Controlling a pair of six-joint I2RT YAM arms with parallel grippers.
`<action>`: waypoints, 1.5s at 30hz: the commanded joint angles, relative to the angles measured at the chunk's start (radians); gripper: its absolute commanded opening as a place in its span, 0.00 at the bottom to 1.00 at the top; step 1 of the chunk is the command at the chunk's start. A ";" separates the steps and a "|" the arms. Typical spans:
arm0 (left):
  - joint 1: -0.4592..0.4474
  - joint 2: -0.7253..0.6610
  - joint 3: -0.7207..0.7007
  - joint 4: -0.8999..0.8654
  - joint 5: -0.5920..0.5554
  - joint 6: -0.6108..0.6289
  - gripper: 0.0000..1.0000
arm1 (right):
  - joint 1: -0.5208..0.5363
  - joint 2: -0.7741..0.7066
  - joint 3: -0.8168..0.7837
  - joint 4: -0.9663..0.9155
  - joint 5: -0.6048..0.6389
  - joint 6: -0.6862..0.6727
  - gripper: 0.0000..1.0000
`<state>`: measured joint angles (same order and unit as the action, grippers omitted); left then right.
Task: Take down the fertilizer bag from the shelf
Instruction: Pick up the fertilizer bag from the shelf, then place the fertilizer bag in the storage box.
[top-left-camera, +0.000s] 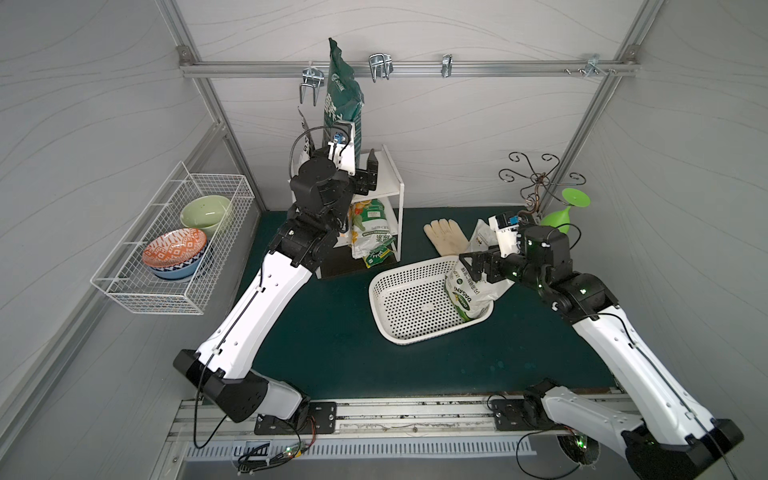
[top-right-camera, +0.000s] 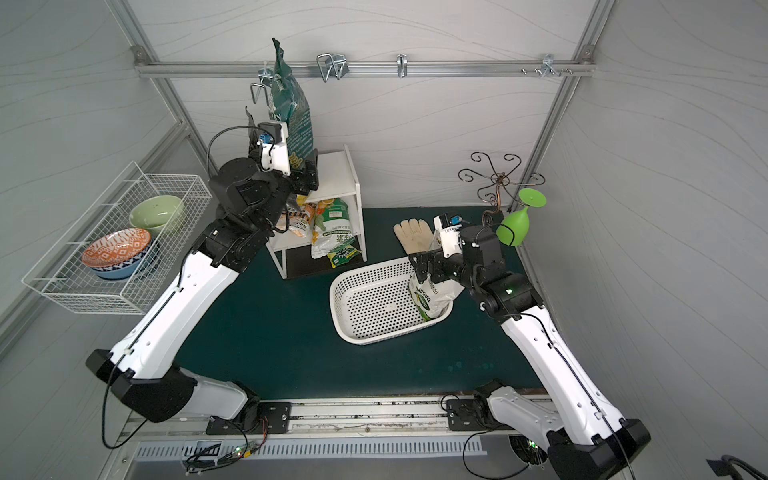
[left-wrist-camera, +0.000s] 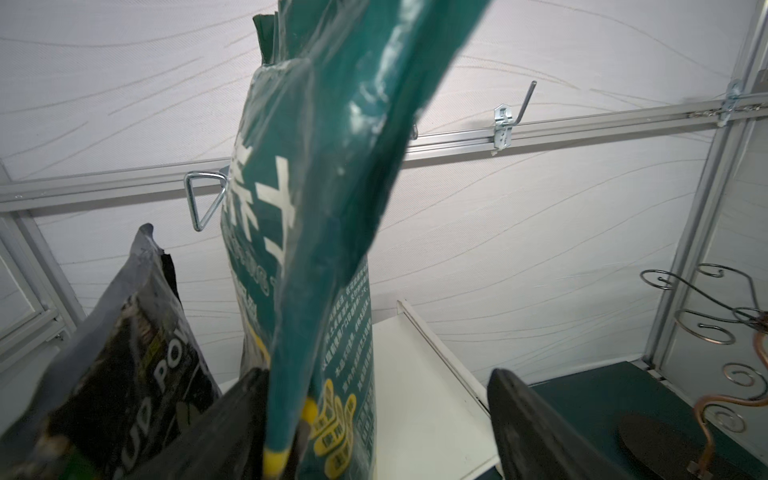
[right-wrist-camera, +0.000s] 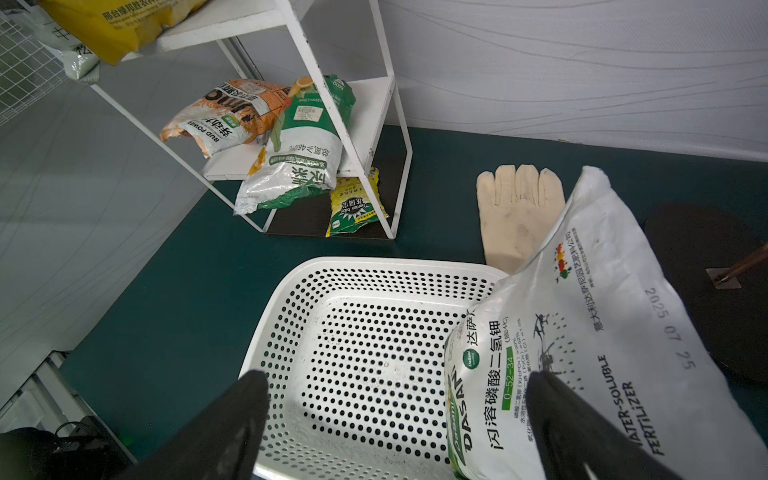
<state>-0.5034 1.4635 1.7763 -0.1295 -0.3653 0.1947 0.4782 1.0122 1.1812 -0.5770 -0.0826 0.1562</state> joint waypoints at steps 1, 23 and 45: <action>0.023 0.033 0.092 0.064 -0.046 0.051 0.84 | 0.005 -0.021 -0.010 0.000 0.026 -0.023 0.99; 0.089 -0.027 0.077 0.037 0.332 -0.152 0.00 | 0.000 -0.038 0.006 -0.029 0.040 -0.040 0.99; 0.054 -0.316 -0.268 0.232 0.726 -0.744 0.00 | -0.036 -0.045 0.047 -0.033 -0.008 0.041 0.99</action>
<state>-0.4297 1.1980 1.5253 -0.2985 0.3527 -0.4103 0.4492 0.9974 1.2442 -0.5938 -0.1246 0.1673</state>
